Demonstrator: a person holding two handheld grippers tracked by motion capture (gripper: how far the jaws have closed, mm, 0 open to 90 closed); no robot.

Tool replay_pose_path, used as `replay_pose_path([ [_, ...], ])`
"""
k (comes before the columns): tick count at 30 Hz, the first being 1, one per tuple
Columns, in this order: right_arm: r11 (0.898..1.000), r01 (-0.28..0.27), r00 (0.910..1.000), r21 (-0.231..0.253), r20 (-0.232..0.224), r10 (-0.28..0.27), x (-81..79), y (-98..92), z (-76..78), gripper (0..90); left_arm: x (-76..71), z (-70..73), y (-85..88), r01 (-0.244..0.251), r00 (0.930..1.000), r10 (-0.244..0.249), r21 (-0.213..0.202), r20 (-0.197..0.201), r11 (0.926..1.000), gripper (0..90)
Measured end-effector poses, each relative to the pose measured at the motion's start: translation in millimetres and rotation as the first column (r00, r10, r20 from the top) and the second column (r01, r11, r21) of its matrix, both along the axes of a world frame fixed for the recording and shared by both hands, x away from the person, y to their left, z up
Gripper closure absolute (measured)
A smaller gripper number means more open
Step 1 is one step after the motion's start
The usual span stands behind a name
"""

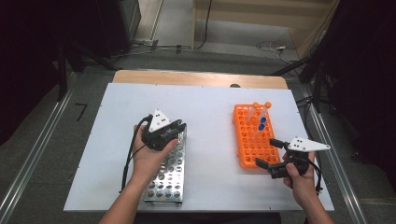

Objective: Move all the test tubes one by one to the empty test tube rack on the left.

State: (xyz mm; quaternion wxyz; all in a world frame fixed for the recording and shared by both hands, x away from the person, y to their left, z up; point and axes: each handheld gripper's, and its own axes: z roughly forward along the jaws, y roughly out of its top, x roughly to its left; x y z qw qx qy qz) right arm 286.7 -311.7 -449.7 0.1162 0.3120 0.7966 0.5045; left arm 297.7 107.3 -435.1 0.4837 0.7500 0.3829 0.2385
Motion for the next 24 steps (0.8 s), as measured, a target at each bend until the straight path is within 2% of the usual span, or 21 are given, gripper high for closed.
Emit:
replay_pose_path([
  [9,1.0,0.012,0.9999,-0.004,0.0,-0.012,1.4,-2.7,-0.7,0.0,-1.4,-0.5,1.1,0.001,0.9994,-0.001,-0.013,-0.036,0.9999,74.8],
  [14,1.0,0.016,0.9999,-0.005,0.001,-0.016,1.6,-3.3,-0.7,0.0,-3.5,1.2,2.3,0.023,0.9989,-0.025,-0.057,-0.04,0.9981,71.8],
  [16,1.0,0.019,0.9998,-0.006,0.001,-0.019,1.4,-3.3,-0.4,0.0,-5.0,2.8,3.1,0.026,0.999,-0.029,-0.068,-0.035,0.9973,66.7],
  [21,1.0,0.025,0.9997,-0.005,0.003,-0.025,1.6,-3.0,0.2,0.0,-8.8,6.9,7.7,0.04,0.9989,-0.043,-0.127,-0.02,0.9911,58.1],
  [22,0.999,0.035,0.9994,-0.005,0.002,-0.035,2.0,-3.0,1.1,0.0,-9.6,7.6,8.6,0.04,0.9989,-0.044,-0.139,-0.02,0.9894,53.0],
  [23,0.999,0.035,0.9994,-0.005,0.002,-0.035,2.0,-3.0,1.1,0.0,-10.2,8.2,9.6,0.047,0.9985,-0.051,-0.151,-0.02,0.9874,53.0],
  [24,0.999,0.049,0.9988,-0.007,0.007,-0.049,3.6,-3.1,2.3,0.0,-11.6,8.8,10.7,0.063,0.9974,-0.068,-0.171,-0.022,0.9832,46.8],
])
